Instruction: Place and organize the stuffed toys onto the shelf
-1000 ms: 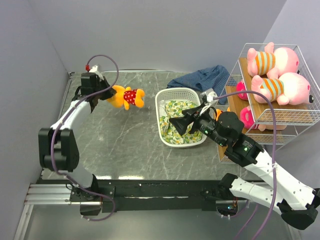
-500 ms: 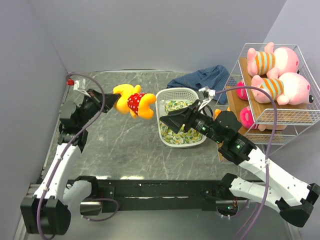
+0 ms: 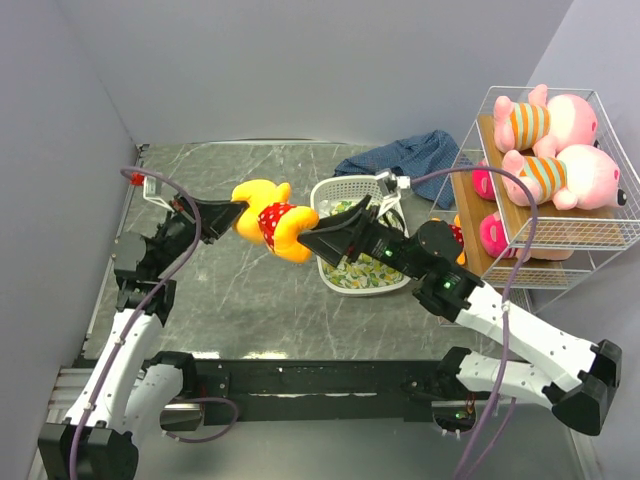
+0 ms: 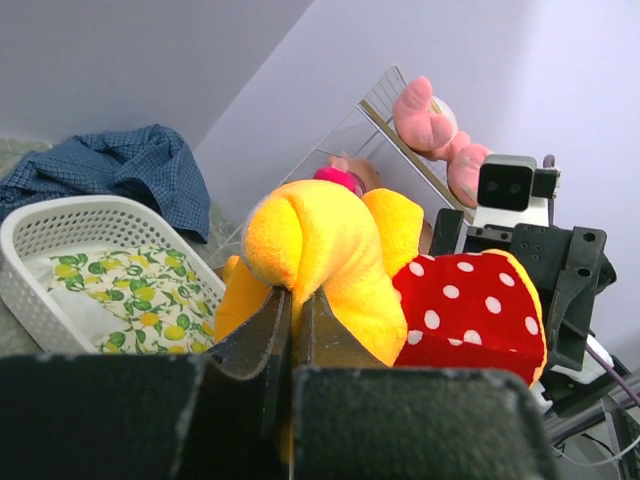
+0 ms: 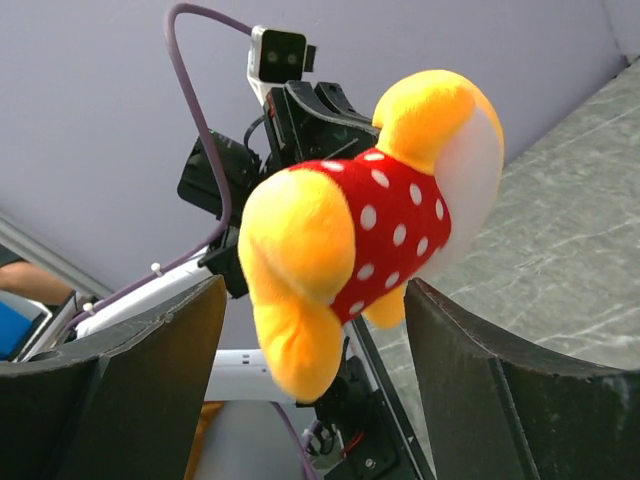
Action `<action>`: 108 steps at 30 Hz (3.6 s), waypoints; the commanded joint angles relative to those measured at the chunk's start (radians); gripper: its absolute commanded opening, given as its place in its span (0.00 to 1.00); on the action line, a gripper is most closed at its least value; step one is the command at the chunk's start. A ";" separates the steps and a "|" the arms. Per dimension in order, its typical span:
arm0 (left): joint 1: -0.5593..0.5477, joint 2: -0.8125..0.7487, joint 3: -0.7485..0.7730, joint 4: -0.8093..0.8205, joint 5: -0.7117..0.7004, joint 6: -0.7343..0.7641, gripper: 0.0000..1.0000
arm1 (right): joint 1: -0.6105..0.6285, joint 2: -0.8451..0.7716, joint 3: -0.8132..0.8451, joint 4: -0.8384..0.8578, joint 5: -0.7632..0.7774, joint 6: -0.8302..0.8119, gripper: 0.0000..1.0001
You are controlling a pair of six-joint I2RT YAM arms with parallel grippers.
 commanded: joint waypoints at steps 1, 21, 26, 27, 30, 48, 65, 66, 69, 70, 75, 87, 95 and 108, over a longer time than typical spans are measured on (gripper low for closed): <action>-0.014 -0.017 -0.014 0.097 0.015 -0.056 0.01 | 0.028 0.063 0.054 0.091 -0.018 0.001 0.79; -0.024 -0.005 -0.024 -0.011 -0.005 0.039 0.36 | 0.075 0.097 0.117 -0.004 0.122 -0.083 0.00; -0.024 -0.013 0.092 -0.295 -0.104 0.224 0.84 | 0.081 0.143 0.187 -0.190 0.108 -0.157 0.00; -0.024 -0.008 0.129 -0.468 -0.155 0.264 0.87 | 0.084 0.144 0.189 -0.211 0.120 -0.189 0.00; -0.024 0.017 0.267 -0.713 -0.365 0.378 0.96 | 0.086 0.156 0.198 -0.313 0.211 -0.247 0.00; -0.059 0.015 0.098 -0.456 0.133 0.324 0.88 | 0.088 0.327 0.359 -0.436 0.238 -0.283 0.09; -0.088 0.003 -0.022 -0.269 0.131 0.225 0.01 | 0.086 0.287 0.255 -0.284 0.202 -0.140 0.45; -0.088 -0.009 -0.031 -0.258 0.127 0.214 0.01 | 0.086 0.285 0.252 -0.275 0.202 -0.131 0.46; -0.091 -0.023 -0.056 -0.203 0.114 0.157 0.01 | 0.088 0.297 0.252 -0.256 0.206 -0.097 0.48; -0.091 -0.026 -0.063 -0.186 0.114 0.130 0.01 | 0.086 0.307 0.250 -0.247 0.205 -0.091 0.48; -0.100 -0.037 -0.082 -0.164 0.102 0.107 0.01 | 0.088 0.317 0.240 -0.213 0.212 -0.048 0.44; -0.103 -0.025 0.059 -0.414 0.021 0.256 0.68 | 0.086 0.265 0.330 -0.559 0.398 -0.313 0.00; -0.103 -0.013 0.208 -0.710 -0.188 0.493 0.97 | 0.085 0.196 0.370 -0.914 0.681 -0.485 0.00; -0.103 -0.048 0.148 -0.759 -0.355 0.588 0.96 | 0.054 0.261 0.358 -1.339 1.163 -0.507 0.02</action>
